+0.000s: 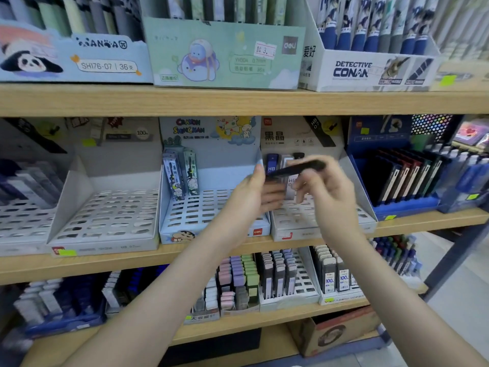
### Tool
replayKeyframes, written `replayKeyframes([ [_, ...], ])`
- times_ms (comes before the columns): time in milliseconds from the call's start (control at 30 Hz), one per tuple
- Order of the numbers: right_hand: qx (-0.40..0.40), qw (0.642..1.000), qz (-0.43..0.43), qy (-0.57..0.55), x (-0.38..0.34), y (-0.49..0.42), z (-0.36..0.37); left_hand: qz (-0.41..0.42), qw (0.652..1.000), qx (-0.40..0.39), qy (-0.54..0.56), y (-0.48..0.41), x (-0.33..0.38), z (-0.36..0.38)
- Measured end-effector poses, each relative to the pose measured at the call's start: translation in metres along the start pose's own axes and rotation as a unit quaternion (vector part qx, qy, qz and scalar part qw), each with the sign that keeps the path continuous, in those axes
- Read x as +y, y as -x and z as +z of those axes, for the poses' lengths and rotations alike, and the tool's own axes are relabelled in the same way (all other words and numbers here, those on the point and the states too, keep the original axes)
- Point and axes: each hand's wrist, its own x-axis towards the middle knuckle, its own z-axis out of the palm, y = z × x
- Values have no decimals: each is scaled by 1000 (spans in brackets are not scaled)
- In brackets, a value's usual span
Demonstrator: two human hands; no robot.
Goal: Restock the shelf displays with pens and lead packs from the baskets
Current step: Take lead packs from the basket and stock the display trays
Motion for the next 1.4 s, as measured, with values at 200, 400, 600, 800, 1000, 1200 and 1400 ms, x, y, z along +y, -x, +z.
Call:
replayKeyframes([
  [200,115,981,157,-13,24,-19,-29,312,756,7,-575,-9,-27,-12],
  [400,73,964,249,57,58,-32,-39,337,674,-54,-655,-17,-44,-19],
  [600,36,949,274,152,57,-44,-35,363,647,-33,-670,-20,-51,-18],
  [800,-26,922,269,277,54,-58,-29,362,653,-33,-664,-22,-53,-17],
  [1000,-29,921,281,270,54,-62,-28,361,648,-32,-670,-23,-54,-18],
  [1200,14,943,232,239,52,-52,-39,356,641,-36,-679,-24,-54,-19],
  [1400,-107,890,211,390,51,-46,-66,370,629,-25,-683,-23,-54,-18],
])
